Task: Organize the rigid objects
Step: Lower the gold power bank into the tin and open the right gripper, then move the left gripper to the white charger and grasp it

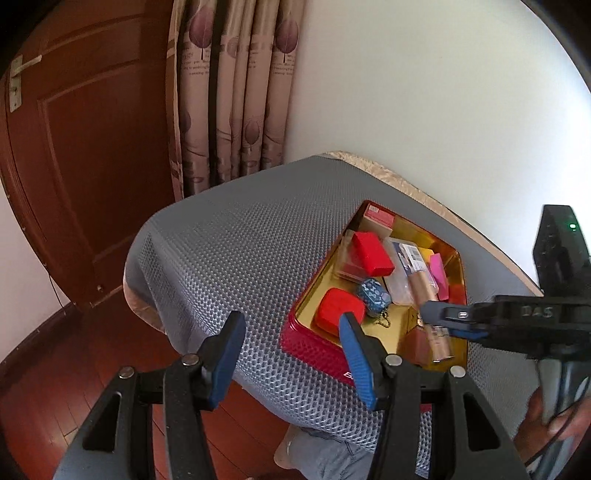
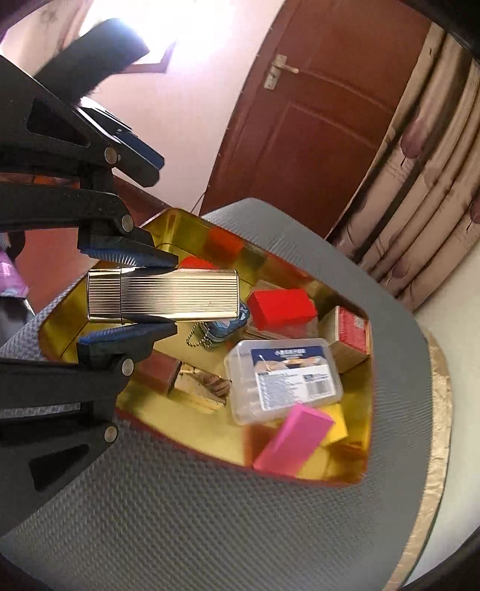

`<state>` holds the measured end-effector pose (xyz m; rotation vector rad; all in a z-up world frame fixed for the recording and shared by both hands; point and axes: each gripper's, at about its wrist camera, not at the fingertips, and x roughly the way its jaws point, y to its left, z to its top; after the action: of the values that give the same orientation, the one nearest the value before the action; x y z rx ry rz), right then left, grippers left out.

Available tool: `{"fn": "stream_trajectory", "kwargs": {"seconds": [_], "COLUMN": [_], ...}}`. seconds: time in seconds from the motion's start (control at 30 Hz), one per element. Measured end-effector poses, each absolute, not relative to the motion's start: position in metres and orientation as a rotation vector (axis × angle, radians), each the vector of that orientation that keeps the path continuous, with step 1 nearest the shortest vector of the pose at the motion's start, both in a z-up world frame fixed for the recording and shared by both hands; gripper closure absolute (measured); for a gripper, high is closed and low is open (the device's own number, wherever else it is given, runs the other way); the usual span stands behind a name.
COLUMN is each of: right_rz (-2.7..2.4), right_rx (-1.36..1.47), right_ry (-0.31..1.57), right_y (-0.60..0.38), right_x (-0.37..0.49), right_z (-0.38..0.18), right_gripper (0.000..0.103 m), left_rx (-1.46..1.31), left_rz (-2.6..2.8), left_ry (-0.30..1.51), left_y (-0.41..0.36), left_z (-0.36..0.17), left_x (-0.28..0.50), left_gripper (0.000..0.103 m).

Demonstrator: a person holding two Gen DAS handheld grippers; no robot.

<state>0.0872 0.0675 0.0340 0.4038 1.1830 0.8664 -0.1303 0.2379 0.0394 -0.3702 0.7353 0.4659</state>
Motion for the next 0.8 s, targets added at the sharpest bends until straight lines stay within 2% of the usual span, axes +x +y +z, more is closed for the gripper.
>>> {"fn": "stream_trajectory", "kwargs": {"seconds": [0.4,0.53,0.6,0.67,0.8], "right_rz": [0.8,0.805,0.799,0.734,0.465], "right_rx": [0.396,0.424,0.439,0.404,0.291], "right_ry": [1.19,1.102,1.015,0.926,0.821], "right_y": [0.088,0.071,0.047,0.016,-0.074], "right_x": [0.084,0.075,0.064,0.048,0.009], "right_z": [0.029,0.046,0.059,0.066,0.048], "right_gripper": [0.073,0.072,0.063,0.043,0.034], "left_rx": [-0.361,-0.343,-0.335,-0.324,-0.296], "left_rz": [0.455,0.46,0.461,0.458,0.45], "left_ry": [0.752,0.752,0.75,0.747,0.751], "left_y": [0.237,0.233,0.231,0.228,0.222], "left_z": [0.035,0.035,0.036,0.037,0.038], "left_x": [-0.126,-0.126,-0.126,-0.126,-0.124], "left_gripper": [0.049,0.049,0.049,0.049,0.049]}}
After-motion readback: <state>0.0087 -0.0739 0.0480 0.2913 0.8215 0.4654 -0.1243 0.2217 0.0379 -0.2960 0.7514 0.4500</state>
